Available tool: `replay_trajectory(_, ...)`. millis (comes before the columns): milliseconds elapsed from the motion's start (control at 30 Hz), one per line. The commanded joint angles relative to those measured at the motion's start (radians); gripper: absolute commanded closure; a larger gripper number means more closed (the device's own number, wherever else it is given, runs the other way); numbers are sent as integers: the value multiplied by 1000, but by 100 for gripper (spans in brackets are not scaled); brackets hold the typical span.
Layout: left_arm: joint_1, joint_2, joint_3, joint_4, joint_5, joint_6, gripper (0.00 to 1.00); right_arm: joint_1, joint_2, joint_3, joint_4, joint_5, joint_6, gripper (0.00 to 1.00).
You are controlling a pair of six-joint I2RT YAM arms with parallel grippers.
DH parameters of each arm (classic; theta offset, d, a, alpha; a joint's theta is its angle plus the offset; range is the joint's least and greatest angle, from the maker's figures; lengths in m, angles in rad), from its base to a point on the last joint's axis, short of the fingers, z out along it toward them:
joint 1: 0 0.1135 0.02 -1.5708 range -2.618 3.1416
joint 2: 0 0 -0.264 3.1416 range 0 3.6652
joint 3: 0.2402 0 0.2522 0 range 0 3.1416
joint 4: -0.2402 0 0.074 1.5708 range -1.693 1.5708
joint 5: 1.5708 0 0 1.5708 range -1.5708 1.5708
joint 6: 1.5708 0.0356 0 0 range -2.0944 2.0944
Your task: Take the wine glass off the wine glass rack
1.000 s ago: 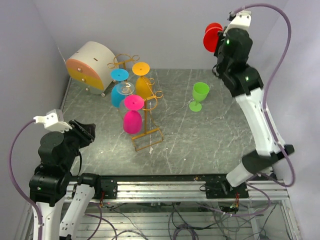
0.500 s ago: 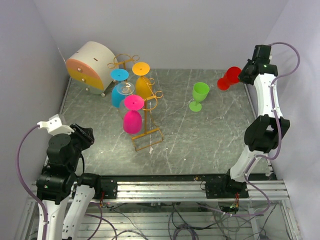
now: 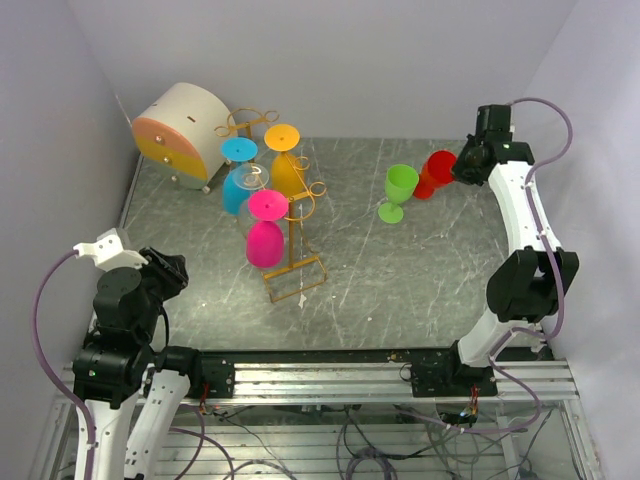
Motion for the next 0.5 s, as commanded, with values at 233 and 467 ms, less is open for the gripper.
replay_trajectory(233,-5,12,-7,31,-18,-7,53,39,-17,-123,-12,203,70,100)
replay_trajectory(467,-7,15,-6,32,-17,-7,53,39,20,-116,5,146,49,100)
